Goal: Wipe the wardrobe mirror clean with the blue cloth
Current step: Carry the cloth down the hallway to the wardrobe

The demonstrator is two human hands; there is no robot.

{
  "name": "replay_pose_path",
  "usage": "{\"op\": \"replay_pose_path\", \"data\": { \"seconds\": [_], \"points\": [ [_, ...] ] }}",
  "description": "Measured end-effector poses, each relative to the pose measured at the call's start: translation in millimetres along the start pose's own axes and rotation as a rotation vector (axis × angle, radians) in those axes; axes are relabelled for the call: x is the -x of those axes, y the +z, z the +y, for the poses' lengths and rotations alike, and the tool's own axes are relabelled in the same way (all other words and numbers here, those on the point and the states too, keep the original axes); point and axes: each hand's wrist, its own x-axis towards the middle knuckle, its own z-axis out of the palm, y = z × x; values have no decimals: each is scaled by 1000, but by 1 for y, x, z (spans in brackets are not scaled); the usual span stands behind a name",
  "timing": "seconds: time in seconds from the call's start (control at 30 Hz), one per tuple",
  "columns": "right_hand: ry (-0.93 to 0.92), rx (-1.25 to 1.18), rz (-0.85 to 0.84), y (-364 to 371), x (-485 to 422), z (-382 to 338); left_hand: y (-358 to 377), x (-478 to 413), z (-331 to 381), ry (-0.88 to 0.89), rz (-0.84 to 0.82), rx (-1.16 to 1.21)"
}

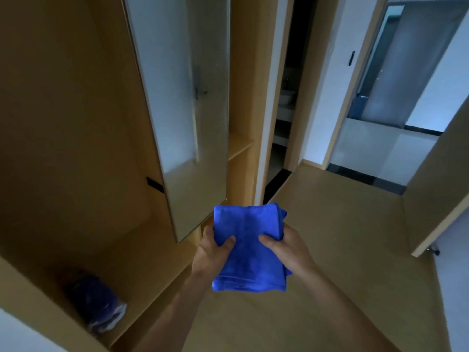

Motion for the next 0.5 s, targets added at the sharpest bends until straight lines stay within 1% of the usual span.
{"op": "replay_pose_path", "data": {
  "seconds": [0.23, 0.5],
  "points": [
    [-2, 2, -124, 7, -74, -6, 4, -40, 7, -55, 140, 44],
    [-44, 15, -274, -28, -180, -11, 44, -98, 44, -93, 297, 45]
  ]
}}
